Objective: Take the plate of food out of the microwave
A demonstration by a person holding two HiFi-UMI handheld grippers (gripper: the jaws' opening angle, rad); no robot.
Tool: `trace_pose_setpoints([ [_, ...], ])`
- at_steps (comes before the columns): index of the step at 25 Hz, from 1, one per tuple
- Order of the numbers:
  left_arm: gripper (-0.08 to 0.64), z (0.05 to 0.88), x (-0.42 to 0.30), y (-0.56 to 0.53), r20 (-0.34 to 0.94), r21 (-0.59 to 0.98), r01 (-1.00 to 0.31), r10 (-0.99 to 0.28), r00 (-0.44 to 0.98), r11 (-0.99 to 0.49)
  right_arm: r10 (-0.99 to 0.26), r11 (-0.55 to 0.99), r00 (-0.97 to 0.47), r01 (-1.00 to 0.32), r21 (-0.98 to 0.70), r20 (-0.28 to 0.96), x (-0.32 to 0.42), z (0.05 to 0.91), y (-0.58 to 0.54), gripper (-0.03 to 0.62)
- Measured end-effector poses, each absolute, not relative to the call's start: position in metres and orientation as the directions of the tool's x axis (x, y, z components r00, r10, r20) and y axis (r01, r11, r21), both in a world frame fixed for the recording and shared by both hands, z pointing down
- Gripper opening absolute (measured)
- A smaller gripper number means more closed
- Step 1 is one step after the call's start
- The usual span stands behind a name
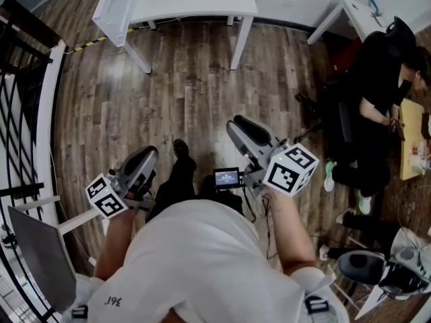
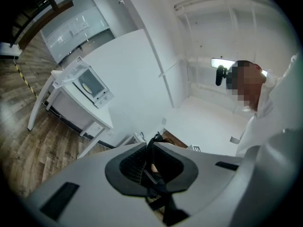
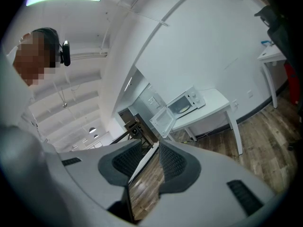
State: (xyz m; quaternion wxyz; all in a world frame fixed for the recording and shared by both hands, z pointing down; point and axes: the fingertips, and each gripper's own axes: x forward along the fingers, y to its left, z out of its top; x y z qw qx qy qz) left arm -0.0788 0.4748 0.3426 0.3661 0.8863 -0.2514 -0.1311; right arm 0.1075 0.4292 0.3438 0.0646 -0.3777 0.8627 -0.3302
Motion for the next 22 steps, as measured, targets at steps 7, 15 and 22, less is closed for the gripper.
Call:
trace_pose_setpoints([
  [7, 0.026, 0.351, -0.095, 0.382, -0.047, 0.712, -0.353, -0.543, 0.839, -0.607, -0.73, 0.466, -0.667, -0.646, -0.604, 0.15, 0.096, 0.343, 0.352, 0.114],
  [15, 0.025, 0.34, -0.115, 0.266, -0.026, 0.698, -0.338, -0.494, 0.869, -0.632, -0.749, 0.437, -0.64, -0.672, -0.598, 0.172, 0.053, 0.337, 0.241, 0.114],
  [22, 0.025, 0.344, -0.141, 0.195, 0.011, 0.686, -0.353, -0.476, 0.88, -0.637, -0.757, 0.423, -0.629, -0.678, -0.601, 0.177, 0.017, 0.341, 0.163, 0.114],
])
